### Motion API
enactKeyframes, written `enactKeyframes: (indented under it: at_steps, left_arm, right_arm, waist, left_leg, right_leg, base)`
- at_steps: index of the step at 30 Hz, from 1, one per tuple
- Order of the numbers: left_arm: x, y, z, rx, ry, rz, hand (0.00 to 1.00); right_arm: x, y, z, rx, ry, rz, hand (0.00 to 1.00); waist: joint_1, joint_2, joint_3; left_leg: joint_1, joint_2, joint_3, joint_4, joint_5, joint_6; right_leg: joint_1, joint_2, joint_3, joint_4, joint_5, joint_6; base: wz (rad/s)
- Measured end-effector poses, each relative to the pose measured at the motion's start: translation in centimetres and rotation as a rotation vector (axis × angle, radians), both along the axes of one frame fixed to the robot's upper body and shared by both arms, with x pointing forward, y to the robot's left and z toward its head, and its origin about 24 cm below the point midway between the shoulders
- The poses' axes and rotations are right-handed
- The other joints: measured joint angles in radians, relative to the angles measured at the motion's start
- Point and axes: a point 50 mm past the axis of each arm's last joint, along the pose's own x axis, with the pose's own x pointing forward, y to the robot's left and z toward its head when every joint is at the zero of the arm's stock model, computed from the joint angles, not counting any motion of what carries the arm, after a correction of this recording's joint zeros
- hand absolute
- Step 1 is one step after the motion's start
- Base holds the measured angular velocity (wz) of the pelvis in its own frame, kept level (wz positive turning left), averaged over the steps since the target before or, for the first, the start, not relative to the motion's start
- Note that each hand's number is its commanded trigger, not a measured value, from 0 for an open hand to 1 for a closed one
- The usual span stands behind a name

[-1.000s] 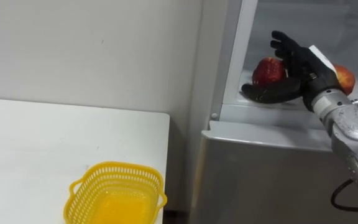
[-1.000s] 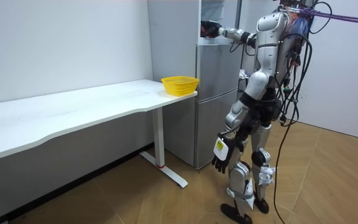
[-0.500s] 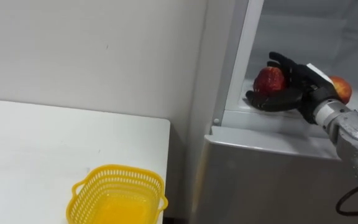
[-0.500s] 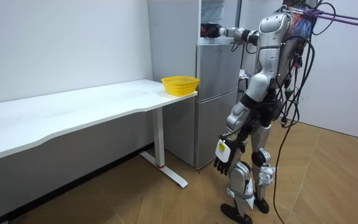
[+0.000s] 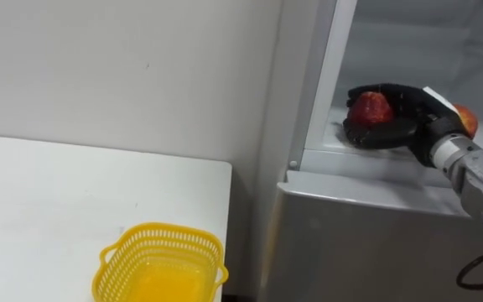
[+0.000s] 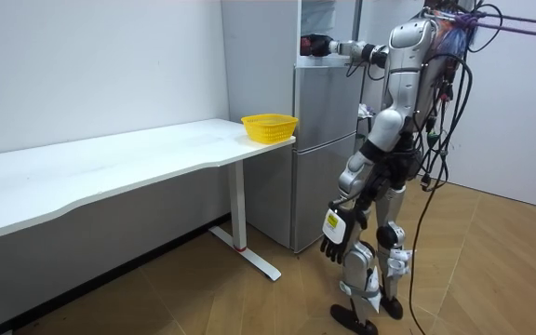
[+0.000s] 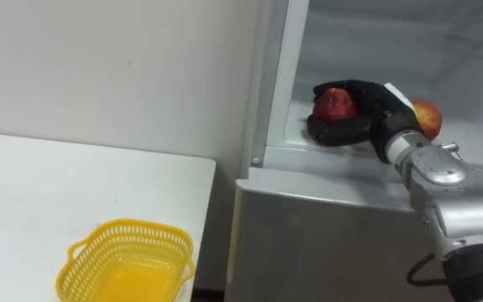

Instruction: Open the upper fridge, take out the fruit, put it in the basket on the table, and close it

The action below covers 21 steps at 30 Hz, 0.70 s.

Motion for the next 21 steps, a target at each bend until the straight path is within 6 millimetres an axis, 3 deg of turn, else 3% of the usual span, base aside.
enactKeyframes:
  at_steps: [14,21]
  left_arm:
    - [1.1,-0.1,0.1,-0.002,-0.021,-0.013,0.00]
    - [1.6,0.0,0.2,0.021,-0.030,-0.044,0.00]
  right_arm:
    - [0.0,0.6,0.9,0.001,-0.023,0.013,1.00]
    - [0.0,1.4,1.1,-0.021,-0.043,-0.004,1.00]
  waist:
    - [0.006,-0.007,-0.0057]
    - [0.005,0.001,-0.0064]
  left_leg:
    - [-0.014,0.002,0.005,0.001,0.000,-0.001]
    - [-0.010,0.002,0.006,0.000,0.001,-0.002]
  right_leg:
    - [-0.025,0.004,0.029,0.001,0.000,0.000]
    - [-0.021,0.005,0.027,0.000,0.000,0.000]
  base:
    - [-0.01]
    - [-0.01]
